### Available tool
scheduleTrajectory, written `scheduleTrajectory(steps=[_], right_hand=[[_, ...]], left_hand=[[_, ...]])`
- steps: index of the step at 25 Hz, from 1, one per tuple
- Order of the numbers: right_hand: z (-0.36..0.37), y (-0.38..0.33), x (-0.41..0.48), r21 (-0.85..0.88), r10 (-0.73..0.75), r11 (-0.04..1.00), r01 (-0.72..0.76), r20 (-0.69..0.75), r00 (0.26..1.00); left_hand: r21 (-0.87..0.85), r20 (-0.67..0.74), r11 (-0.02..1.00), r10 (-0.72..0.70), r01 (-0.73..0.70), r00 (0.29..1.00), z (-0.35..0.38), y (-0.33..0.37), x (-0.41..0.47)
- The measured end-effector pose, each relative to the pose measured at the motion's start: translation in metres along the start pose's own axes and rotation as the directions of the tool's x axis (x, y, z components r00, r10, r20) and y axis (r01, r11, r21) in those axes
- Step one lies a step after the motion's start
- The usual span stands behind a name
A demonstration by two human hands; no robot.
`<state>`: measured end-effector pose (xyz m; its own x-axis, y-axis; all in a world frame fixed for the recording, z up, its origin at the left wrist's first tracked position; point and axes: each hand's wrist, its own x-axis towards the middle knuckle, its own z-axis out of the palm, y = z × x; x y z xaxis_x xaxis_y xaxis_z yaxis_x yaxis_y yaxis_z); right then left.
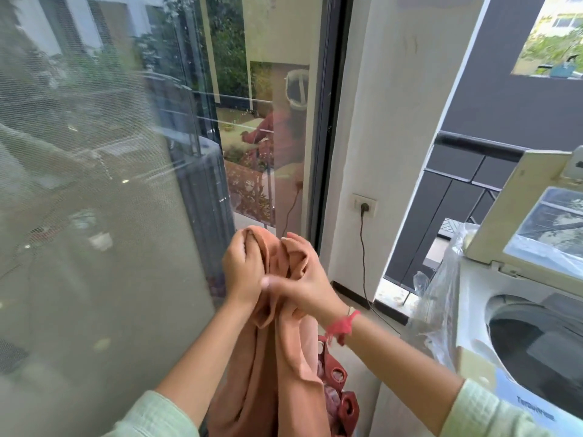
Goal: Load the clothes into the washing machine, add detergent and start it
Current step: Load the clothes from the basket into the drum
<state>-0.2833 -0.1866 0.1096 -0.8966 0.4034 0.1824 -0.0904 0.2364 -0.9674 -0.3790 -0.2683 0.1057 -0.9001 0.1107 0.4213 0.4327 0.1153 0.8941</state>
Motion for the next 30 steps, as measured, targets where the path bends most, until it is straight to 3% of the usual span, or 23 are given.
scheduleTrajectory(steps=[4,7,8,9,10,11,12,14,16,18,19,21,22,23,24,25,26,28,30], right_hand=[[-0.008,0.004,0.010,-0.408,-0.133,0.901,0.147,0.062,0.989],[-0.013,0.010,0.019,-0.533,-0.299,0.810,0.246,-0.013,0.954],[-0.015,0.012,0.020,-0.463,-0.319,0.851,0.247,-0.084,0.944],[-0.019,0.009,0.022,-0.260,-0.258,0.944,0.203,-0.200,0.945],[-0.025,0.001,0.024,0.049,-0.113,0.990,0.133,-0.292,0.950],[-0.031,-0.004,0.028,0.279,-0.001,0.957,0.085,-0.288,0.958],[-0.033,-0.011,0.028,0.371,0.028,0.926,0.065,-0.240,0.970],[-0.029,-0.016,0.025,0.303,-0.046,0.951,0.061,-0.057,0.997],[-0.022,-0.013,0.020,0.066,-0.084,0.995,0.076,0.122,0.989],[-0.027,-0.005,0.021,-0.315,-0.109,0.939,0.137,0.104,0.989],[-0.033,-0.006,0.021,-0.402,-0.150,0.902,0.159,0.052,0.987],[-0.047,-0.014,0.023,-0.407,-0.211,0.895,0.183,-0.023,0.977],[-0.052,-0.022,0.023,-0.376,-0.244,0.904,0.206,-0.055,0.968],[-0.060,-0.031,0.024,-0.322,-0.270,0.919,0.226,-0.101,0.957],[-0.069,-0.040,0.024,-0.235,-0.289,0.941,0.244,-0.180,0.940],[-0.082,-0.046,0.025,-0.142,-0.290,0.956,0.257,-0.315,0.904],[-0.099,-0.050,0.026,-0.089,-0.283,0.958,0.274,-0.469,0.837],[-0.129,-0.048,0.020,-0.124,-0.280,0.955,0.268,-0.669,0.689],[-0.133,-0.040,0.015,-0.134,-0.274,0.956,0.260,-0.720,0.637]], left_hand=[[-0.034,0.109,0.999,0.040,-0.037,0.993,-0.012,0.011,0.009],[0.053,0.156,0.986,0.149,-0.158,0.977,-0.024,0.016,0.011],[0.078,0.154,0.978,0.178,-0.191,0.972,-0.029,0.012,0.012],[0.087,0.174,0.973,0.197,-0.214,0.965,-0.034,0.007,0.014],[0.079,0.225,0.970,0.205,-0.228,0.953,-0.038,0.000,0.015],[0.062,0.292,0.970,0.206,-0.233,0.934,-0.039,-0.006,0.014],[0.053,0.338,0.972,0.198,-0.229,0.920,-0.038,-0.011,0.011],[0.044,0.315,0.977,0.186,-0.210,0.931,-0.029,-0.013,0.007],[0.060,0.222,0.976,0.192,-0.210,0.956,-0.020,-0.009,0.006],[0.079,0.221,0.975,0.187,-0.209,0.957,-0.017,-0.012,0.009],[0.003,0.310,0.988,0.149,-0.158,0.939,-0.018,-0.016,0.013],[-0.100,0.601,0.995,0.057,0.005,0.797,-0.022,-0.019,0.016],[-0.022,0.725,0.999,-0.002,0.026,0.689,-0.021,-0.025,0.016],[0.160,0.792,0.986,-0.100,-0.047,0.603,-0.020,-0.037,0.013],[0.290,0.821,0.949,-0.181,-0.123,0.541,-0.020,-0.051,0.009],[0.324,0.823,0.937,-0.211,-0.132,0.527,-0.021,-0.068,0.004],[0.274,0.779,0.961,-0.199,-0.037,0.594,-0.022,-0.084,-0.001],[0.079,0.518,0.990,-0.143,0.119,0.843,-0.029,-0.090,-0.004],[-0.010,0.226,1.000,-0.003,0.006,0.974,-0.027,-0.057,0.005]])
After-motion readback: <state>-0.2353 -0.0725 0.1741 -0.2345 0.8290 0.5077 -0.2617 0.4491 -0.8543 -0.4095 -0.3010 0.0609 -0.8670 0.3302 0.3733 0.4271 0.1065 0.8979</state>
